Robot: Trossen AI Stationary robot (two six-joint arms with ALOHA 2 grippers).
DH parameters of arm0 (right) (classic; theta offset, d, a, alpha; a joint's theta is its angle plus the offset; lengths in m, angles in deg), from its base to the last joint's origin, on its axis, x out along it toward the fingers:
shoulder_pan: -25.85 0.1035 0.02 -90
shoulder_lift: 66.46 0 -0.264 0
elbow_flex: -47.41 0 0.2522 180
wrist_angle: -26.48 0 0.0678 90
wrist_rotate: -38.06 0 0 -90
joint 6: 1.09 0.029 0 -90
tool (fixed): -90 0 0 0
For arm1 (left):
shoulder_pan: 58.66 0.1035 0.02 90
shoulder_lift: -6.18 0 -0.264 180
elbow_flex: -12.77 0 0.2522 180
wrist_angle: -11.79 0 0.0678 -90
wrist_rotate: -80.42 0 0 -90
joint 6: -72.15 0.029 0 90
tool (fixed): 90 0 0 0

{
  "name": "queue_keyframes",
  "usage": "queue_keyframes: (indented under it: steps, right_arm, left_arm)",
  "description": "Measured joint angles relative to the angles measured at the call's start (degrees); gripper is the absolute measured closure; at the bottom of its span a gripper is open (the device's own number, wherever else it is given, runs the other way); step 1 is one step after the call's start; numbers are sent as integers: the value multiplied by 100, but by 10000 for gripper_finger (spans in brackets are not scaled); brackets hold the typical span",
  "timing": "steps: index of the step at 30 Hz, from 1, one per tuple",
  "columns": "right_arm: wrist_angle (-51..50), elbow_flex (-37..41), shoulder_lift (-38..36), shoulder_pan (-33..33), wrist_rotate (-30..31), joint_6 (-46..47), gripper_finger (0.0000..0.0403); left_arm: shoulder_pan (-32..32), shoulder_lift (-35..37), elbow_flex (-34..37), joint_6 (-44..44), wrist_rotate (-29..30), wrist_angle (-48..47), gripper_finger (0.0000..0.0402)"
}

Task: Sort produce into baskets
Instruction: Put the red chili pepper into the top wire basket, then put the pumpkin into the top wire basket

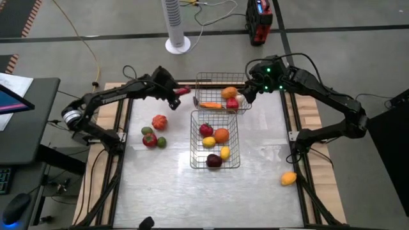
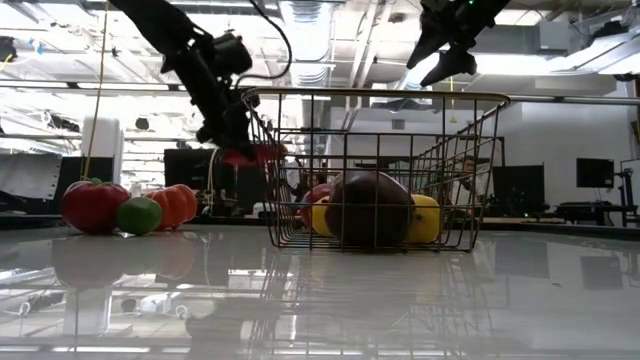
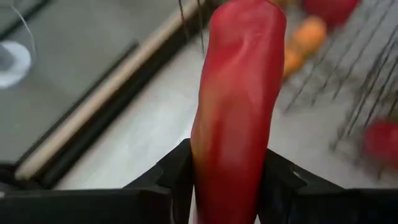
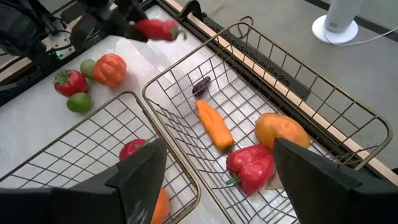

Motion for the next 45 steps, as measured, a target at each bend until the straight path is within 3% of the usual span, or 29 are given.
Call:
queue_keyframes:
  steps: [6, 12, 18, 24, 28, 35, 40, 43, 45]
  right_arm:
    - [107, 0, 0, 0, -2, 7, 81]
    - [125, 0, 0, 0, -4, 9, 81]
    - [104, 0, 0, 1, -9, 13, 81]
    - [66, 0, 0, 0, -9, 24, 81]
    - [67, 0, 0, 0, -9, 22, 81]
    - [62, 0, 0, 0, -8, 20, 81]
    - [63, 0, 0, -26, -4, -94, 81]
    - [67, 0, 0, -123, -4, -188, 81]
    - [81, 0, 0, -191, -1, -258, 81]
  left_arm:
    - [-499, -274, -373, -433, -44, 642, 292]
    - [-825, -1201, -1399, -861, -4, 599, 282]
    - [-737, -1842, -2403, -762, -281, 254, 199]
    - [-565, -1889, -2675, -482, -397, -422, 123]
    - [-235, -1816, -2463, -457, -444, -768, 118]
    - [123, -1156, -1268, -637, -1195, -682, 141]
    - [-300, -278, -727, -846, -522, -1649, 151]
    - [-625, 162, -467, -1460, 60, -2340, 151]
    - [-801, 429, -285, -1850, 151, -2575, 146]
